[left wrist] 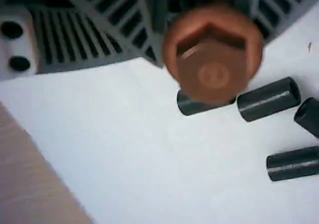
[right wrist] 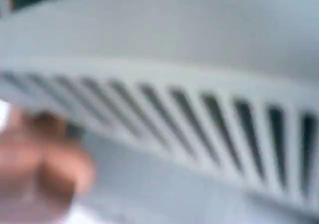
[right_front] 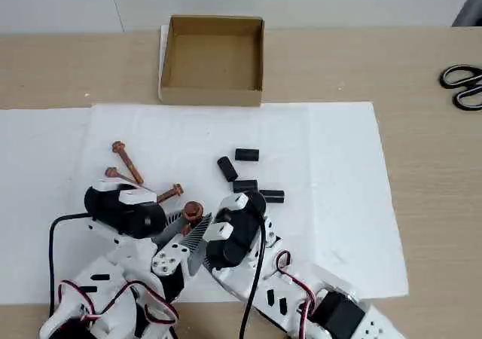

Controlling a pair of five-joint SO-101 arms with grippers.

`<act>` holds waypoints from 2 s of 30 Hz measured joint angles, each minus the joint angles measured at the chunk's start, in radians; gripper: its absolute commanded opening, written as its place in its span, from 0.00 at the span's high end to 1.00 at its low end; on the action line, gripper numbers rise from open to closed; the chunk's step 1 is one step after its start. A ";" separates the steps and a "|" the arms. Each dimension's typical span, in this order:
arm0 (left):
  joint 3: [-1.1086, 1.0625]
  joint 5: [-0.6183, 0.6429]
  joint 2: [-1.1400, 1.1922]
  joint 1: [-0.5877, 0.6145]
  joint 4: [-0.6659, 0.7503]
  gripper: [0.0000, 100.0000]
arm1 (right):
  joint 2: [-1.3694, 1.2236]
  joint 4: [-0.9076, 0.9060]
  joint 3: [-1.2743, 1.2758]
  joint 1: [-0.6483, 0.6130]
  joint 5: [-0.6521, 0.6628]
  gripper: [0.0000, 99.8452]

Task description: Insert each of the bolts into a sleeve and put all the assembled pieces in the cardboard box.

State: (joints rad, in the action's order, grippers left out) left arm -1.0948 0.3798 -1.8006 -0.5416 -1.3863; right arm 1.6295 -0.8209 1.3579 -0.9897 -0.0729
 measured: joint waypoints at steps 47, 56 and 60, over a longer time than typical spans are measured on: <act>-0.009 -0.078 0.003 0.044 -0.029 0.83 | -0.002 0.000 0.002 0.038 0.002 1.00; -0.008 0.006 0.000 -0.003 -0.029 0.83 | -0.002 0.000 0.002 0.041 0.002 1.00; -0.008 0.009 0.000 -0.003 -0.023 0.83 | -0.002 0.000 0.002 0.041 0.002 1.00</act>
State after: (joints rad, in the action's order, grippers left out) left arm -1.1024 0.3890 -1.8006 -0.5447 -1.4093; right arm 1.6280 -0.8209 1.3594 -0.9482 -0.0713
